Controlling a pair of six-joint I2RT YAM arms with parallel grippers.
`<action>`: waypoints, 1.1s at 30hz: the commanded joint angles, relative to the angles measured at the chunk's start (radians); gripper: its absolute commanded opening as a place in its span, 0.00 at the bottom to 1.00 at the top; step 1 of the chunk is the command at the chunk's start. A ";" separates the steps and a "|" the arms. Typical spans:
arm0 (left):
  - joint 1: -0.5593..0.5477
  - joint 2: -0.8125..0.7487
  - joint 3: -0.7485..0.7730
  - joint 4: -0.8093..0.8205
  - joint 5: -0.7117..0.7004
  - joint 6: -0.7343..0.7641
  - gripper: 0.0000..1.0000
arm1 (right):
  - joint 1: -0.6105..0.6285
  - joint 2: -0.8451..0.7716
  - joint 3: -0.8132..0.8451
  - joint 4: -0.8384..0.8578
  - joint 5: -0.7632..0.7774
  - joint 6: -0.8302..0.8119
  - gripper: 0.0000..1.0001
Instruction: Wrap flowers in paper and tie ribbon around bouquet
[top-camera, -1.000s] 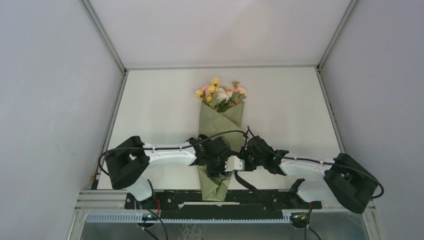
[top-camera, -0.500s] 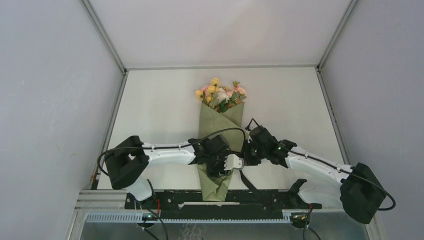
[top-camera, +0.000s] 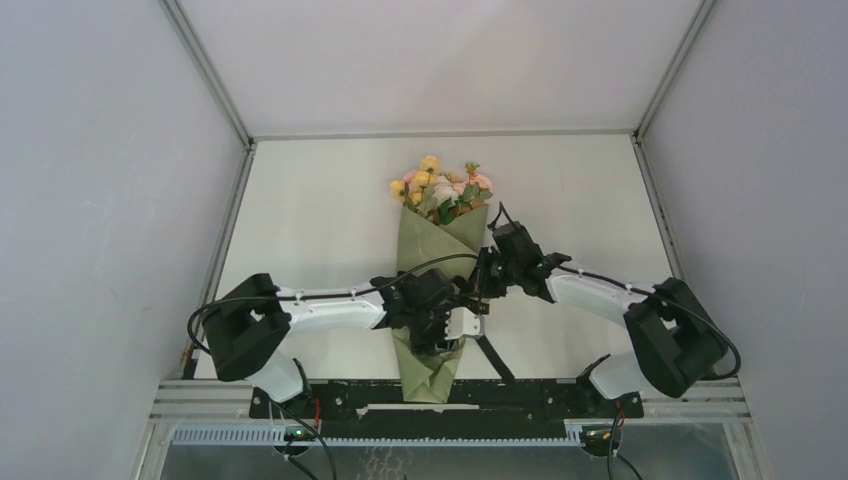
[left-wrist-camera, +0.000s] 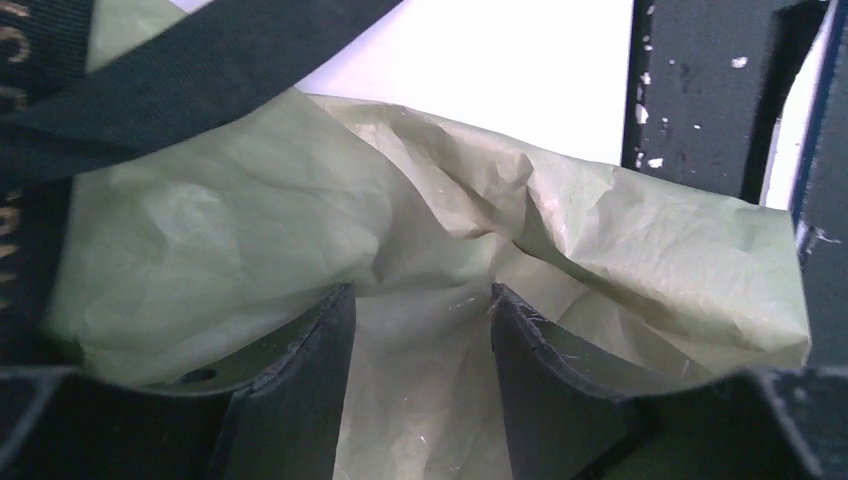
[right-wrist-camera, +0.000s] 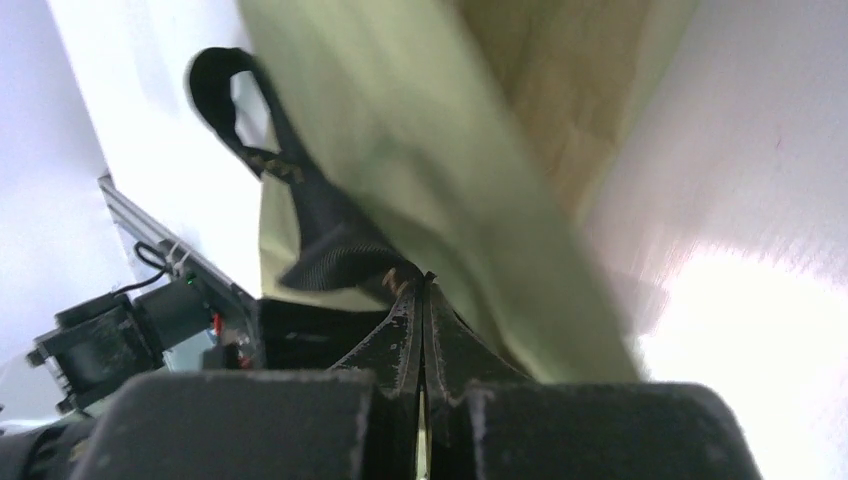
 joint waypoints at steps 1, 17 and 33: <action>0.020 -0.101 0.004 -0.058 0.058 0.039 0.59 | 0.016 0.072 0.034 0.096 0.049 0.027 0.00; 0.358 -0.161 0.240 -0.300 0.036 0.296 0.82 | 0.032 0.174 0.034 0.157 0.037 0.013 0.00; 0.424 0.070 0.310 -0.331 0.045 0.279 0.48 | 0.018 0.164 0.034 0.172 0.021 0.016 0.00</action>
